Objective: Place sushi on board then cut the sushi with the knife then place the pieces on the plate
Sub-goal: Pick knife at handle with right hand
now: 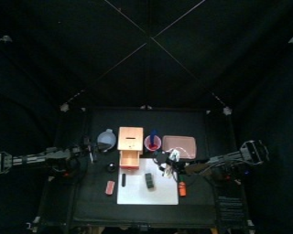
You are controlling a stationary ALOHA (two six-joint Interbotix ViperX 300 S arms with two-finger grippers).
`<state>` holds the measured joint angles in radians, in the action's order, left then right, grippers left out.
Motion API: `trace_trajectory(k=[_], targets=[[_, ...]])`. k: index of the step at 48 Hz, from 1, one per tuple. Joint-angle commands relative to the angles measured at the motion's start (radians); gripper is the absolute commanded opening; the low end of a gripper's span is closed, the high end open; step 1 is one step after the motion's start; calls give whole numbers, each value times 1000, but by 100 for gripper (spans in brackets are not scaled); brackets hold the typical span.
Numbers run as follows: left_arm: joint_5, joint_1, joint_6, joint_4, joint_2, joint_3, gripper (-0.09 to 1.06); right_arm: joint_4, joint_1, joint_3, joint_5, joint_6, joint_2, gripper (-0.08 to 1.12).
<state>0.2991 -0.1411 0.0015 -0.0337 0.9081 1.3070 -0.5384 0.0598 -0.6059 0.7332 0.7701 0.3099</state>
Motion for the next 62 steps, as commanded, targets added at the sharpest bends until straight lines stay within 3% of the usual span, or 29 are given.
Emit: trace_trajectory(k=[1, 9, 14, 20, 26, 31, 36, 42, 45, 52, 62], targets=[[8, 106, -5, 48, -83, -72, 6, 114, -80, 9, -11, -123, 29, 92], [2, 206, -6, 35, -244, -153, 7, 239, -160, 25, -25, -296, 28, 92], [-9, 239, -5, 18, -371, -201, 9, 261, -184, 17, -40, -331, 26, 92], [-12, 244, -2, -8, -511, -261, 9, 258, -207, -9, -81, -330, 28, 92], [-25, 244, 0, -11, -614, -307, 10, 265, -215, -40, -140, -325, 28, 92], [-89, 242, 9, -3, -660, -344, 10, 272, -213, -60, -161, -325, 28, 92], [-196, 242, 31, 25, -681, -385, 10, 272, -213, -72, -166, -324, 28, 92], [-364, 241, 51, 72, -723, -451, 10, 272, -215, -80, -179, -324, 25, 92], [-419, 236, 52, 101, -744, -479, 10, 272, -216, -81, -190, -325, 21, 92], [-497, 216, 52, 167, -795, -538, 10, 272, -219, -87, -222, -324, 17, 92], [-554, 183, 51, 255, -853, -597, 10, 272, -218, -98, -230, -325, 6, 92]])
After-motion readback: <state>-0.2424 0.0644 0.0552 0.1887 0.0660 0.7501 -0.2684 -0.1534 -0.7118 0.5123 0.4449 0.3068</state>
